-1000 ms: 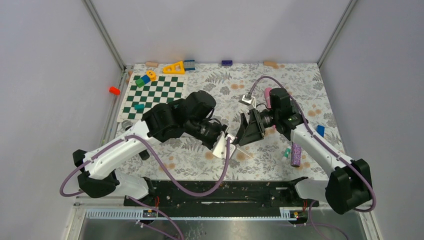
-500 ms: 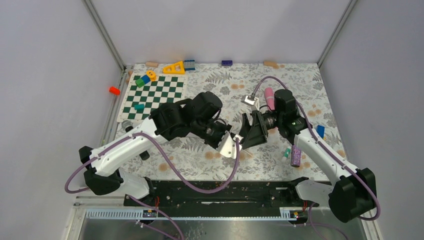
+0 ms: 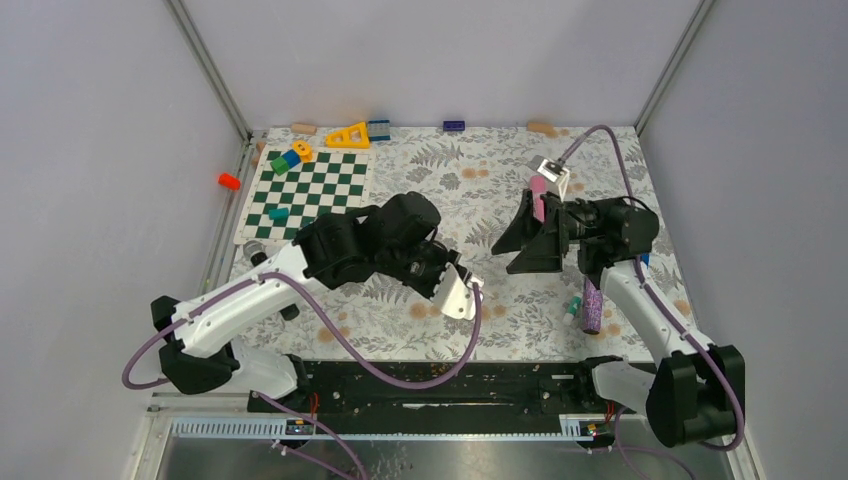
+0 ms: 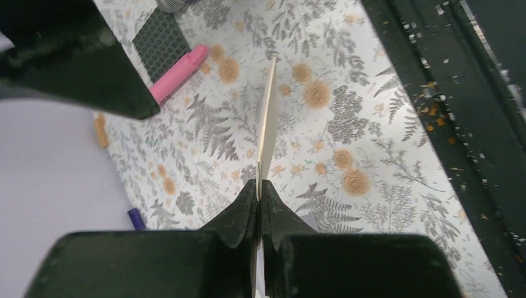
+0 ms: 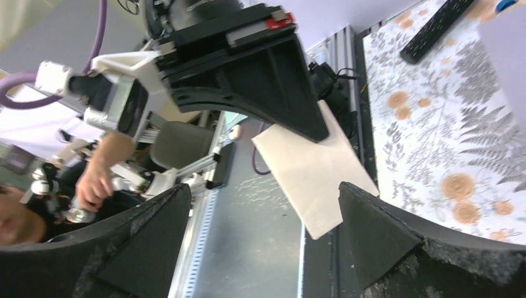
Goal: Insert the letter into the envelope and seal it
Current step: Fold the letter.
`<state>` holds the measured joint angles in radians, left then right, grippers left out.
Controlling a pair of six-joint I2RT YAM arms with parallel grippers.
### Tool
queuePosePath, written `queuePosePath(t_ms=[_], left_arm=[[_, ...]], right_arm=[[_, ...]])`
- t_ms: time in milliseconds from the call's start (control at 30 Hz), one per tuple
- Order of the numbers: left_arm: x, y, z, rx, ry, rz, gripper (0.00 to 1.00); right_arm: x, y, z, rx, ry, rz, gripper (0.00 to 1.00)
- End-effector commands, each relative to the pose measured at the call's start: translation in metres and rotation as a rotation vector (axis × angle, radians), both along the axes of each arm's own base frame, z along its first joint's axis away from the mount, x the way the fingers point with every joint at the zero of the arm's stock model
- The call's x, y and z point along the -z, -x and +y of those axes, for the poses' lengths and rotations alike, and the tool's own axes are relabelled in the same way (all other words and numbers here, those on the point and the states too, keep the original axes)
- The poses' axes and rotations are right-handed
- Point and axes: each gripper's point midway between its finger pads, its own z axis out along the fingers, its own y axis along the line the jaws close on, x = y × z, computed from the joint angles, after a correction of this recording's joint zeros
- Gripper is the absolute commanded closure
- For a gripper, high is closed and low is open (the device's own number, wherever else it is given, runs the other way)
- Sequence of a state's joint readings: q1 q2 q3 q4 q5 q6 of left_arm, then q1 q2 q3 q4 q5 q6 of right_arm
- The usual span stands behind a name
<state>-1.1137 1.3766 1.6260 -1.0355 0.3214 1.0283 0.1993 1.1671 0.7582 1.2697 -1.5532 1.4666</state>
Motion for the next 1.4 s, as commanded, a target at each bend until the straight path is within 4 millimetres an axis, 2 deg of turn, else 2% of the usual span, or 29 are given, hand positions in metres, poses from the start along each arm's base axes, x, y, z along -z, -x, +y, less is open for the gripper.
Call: queuePosePath(t_ms=[0,100,233,267,300,400,500,600,667,733,767,833,900,967,1067,1133,1167,1233,1367], left_arm=[[-0.018,-0.029,0.002,-0.106,0.069,-0.162,1.0],[-0.033,-0.061,0.002,-0.271,0.131,-0.26,1.0],[-0.06,-0.108,0.013,-0.518,0.161,-0.437,1.0],[-0.068,-0.117,0.017,-0.562,0.172,-0.491,1.0],[-0.078,-0.124,0.021,-0.596,0.185,-0.542,1.0],[-0.104,-0.137,0.031,-0.64,0.214,-0.672,1.0],[-0.131,-0.135,0.036,-0.62,0.303,-0.748,1.0],[-0.129,-0.118,0.034,-0.465,0.307,-0.812,1.0],[-0.123,-0.103,0.031,-0.329,0.33,-0.896,1.0],[-0.124,-0.079,0.027,-0.183,0.419,-0.993,1.0],[-0.125,-0.063,0.022,-0.089,0.476,-1.021,1.0],[-0.12,-0.039,0.015,0.046,0.542,-1.042,1.0],[-0.115,-0.02,0.009,0.151,0.591,-1.071,1.0],[-0.096,-0.002,0.002,0.275,0.597,-1.114,1.0],[-0.067,0.023,0.0,0.45,0.592,-1.13,1.0],[-0.046,0.035,-0.001,0.53,0.576,-1.101,1.0],[-0.04,0.038,-0.002,0.555,0.576,-1.096,1.0],[-0.03,0.043,-0.004,0.59,0.573,-1.092,1.0],[-0.015,0.051,-0.006,0.662,0.568,-1.122,1.0]], right_arm=[[-0.022,0.018,-0.016,0.015,-0.001,-0.327,0.03],[-0.03,0.004,-0.017,0.036,0.012,-0.233,0.01],[-0.034,-0.036,-0.01,0.066,0.032,0.176,0.09],[-0.034,-0.041,-0.011,0.077,0.028,0.199,0.08],[-0.035,-0.043,-0.012,0.09,0.017,0.183,0.02],[-0.04,-0.064,-0.017,0.159,-0.026,0.225,0.0],[-0.049,-0.09,-0.029,0.275,-0.09,0.258,0.0],[-0.049,-0.116,-0.049,0.456,-0.151,0.275,0.01],[-0.038,-0.133,-0.058,0.601,-0.139,0.299,0.0],[-0.017,-0.143,-0.064,0.74,-0.034,0.27,0.01],[-0.006,-0.144,-0.067,0.777,0.042,0.171,0.0],[-0.006,-0.137,-0.064,0.723,0.072,0.096,0.0],[-0.009,-0.119,-0.055,0.563,0.056,0.087,0.0],[-0.013,-0.099,-0.048,0.381,0.021,0.073,0.0],[-0.014,-0.077,-0.045,0.236,0.01,-0.01,0.0],[-0.02,-0.055,-0.036,0.146,0.032,-0.085,0.01],[-0.025,-0.045,-0.03,0.122,0.03,-0.185,0.0],[-0.025,-0.038,-0.018,0.063,0.041,-0.087,0.0],[-0.012,-0.02,0.001,-0.044,0.042,-0.055,0.01]])
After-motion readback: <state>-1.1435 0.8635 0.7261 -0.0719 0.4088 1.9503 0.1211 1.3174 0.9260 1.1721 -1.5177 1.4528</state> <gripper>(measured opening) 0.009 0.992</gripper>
